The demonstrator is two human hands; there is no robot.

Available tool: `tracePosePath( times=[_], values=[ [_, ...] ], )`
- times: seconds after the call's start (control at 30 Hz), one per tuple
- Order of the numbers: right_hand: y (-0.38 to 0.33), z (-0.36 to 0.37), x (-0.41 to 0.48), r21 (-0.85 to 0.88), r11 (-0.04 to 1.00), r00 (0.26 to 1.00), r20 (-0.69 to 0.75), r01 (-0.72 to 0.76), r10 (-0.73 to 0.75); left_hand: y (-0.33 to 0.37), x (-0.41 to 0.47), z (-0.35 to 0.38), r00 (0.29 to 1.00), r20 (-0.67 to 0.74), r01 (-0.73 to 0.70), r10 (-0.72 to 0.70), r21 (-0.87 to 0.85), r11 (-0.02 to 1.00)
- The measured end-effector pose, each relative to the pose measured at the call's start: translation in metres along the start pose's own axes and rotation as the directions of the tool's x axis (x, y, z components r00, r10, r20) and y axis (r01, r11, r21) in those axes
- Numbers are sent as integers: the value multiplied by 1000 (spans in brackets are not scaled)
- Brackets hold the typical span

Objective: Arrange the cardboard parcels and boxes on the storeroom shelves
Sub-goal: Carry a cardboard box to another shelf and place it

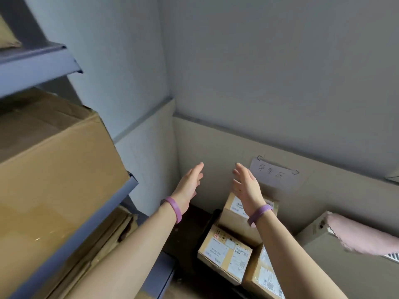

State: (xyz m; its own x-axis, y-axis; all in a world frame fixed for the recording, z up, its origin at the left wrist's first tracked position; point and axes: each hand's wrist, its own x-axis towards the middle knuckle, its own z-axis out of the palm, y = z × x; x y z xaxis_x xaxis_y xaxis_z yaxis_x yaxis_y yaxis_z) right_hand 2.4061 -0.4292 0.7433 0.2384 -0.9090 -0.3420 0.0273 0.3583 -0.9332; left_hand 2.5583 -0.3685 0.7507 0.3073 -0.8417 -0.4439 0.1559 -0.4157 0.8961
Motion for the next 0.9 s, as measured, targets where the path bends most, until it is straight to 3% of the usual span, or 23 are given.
tracePosePath(
  times=[0.23,0.43,0.53,0.7,0.9],
  values=[
    [-26,66,-34,-61,997,964,264,53,-36,22,-67,-50,968,-236,-122,90,-125,985],
    [-20,114,-82,-149,985,836,549,92,5,-1,-146,-78,854,-516,-211,70,-220,953],
    [-9,135,-123,-194,977,711,699,88,75,-24,-200,-91,776,-630,-244,33,-251,937],
    [15,166,-216,-216,969,444,885,122,142,-67,-300,-109,634,-774,-311,-10,-267,912],
    [50,191,-324,-261,950,179,957,172,230,-119,-417,-116,417,-905,-399,-85,-267,877]
  ],
)
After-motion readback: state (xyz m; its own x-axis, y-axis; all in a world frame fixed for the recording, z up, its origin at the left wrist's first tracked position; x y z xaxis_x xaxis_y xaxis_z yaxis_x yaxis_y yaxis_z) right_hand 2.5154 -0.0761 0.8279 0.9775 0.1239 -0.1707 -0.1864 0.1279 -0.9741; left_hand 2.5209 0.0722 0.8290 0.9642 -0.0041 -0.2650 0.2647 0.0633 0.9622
